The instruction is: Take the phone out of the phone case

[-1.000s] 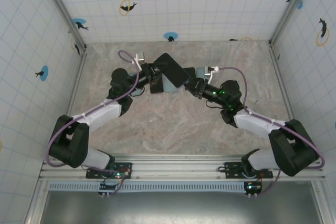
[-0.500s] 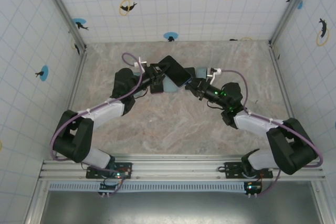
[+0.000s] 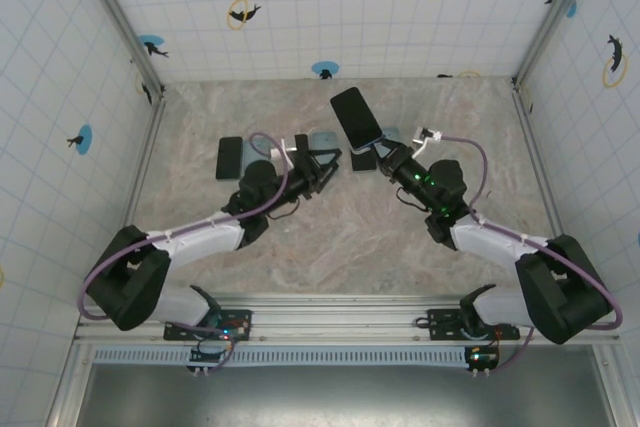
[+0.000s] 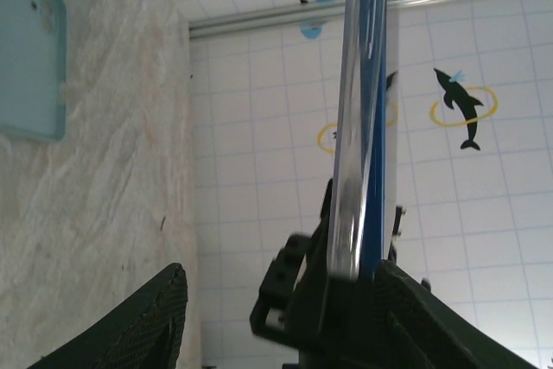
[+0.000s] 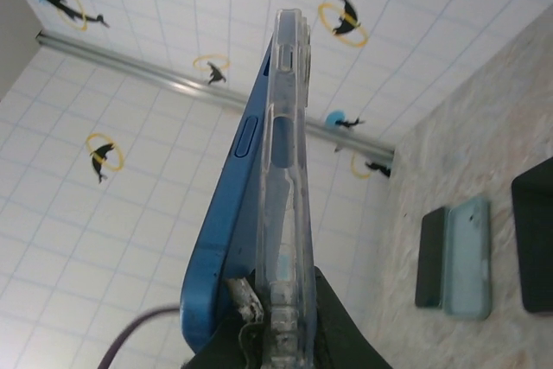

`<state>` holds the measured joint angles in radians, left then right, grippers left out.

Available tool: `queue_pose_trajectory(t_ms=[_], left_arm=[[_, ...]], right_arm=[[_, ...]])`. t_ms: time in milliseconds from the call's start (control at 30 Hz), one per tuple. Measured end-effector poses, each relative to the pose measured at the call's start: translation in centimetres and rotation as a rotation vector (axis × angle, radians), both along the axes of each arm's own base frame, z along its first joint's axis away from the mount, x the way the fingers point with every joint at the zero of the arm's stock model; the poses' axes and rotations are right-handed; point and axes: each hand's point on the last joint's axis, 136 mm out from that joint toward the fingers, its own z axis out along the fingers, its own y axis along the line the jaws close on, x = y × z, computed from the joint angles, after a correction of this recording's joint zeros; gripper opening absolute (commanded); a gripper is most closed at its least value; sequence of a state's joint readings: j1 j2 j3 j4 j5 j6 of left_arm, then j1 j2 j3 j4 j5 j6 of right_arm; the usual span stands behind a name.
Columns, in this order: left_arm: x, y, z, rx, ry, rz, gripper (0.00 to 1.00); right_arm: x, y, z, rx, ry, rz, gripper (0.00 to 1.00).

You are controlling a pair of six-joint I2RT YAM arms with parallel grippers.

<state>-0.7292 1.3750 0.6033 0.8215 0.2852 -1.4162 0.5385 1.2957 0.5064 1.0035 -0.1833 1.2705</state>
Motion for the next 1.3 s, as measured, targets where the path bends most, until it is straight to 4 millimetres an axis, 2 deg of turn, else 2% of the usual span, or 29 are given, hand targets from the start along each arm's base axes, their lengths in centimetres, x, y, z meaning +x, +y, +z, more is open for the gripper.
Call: queue_pose_trajectory(t_ms=[100,233,433,533,933,1300], left_arm=[[-1.2,-1.1,-0.1,-0.017,0.009,0.014,0.59],[-2.0,-2.0,1.3,-0.059,-0.013,0.025,0.59],[-1.3,-2.3,4.0,-0.129,-0.042,0.058,0.59],[-1.1,-2.5,4.7,-0.15,-0.053,0.058,0.59],[-0.9,-2.8,4.4,-0.173,-0.035,0.054,0.58],[-0.8,-3.3,4.0,-0.201,-0.014,0.045,0.58]], right_arm=[[0.3,-0.1,-0.3,-0.038,-0.018,-0.047,0.0],[0.1,0.1,-0.3,-0.078,-0.053,-0.075,0.0],[-0.3,0.6,-0.5,-0.117,-0.085,-0.086,0.0],[-0.5,0.9,-0.5,-0.129,-0.096,-0.084,0.0],[-0.8,1.3,-0.4,-0.141,-0.119,-0.076,0.0],[-1.4,0.7,-1.0,-0.125,-0.129,-0.103,0.0]])
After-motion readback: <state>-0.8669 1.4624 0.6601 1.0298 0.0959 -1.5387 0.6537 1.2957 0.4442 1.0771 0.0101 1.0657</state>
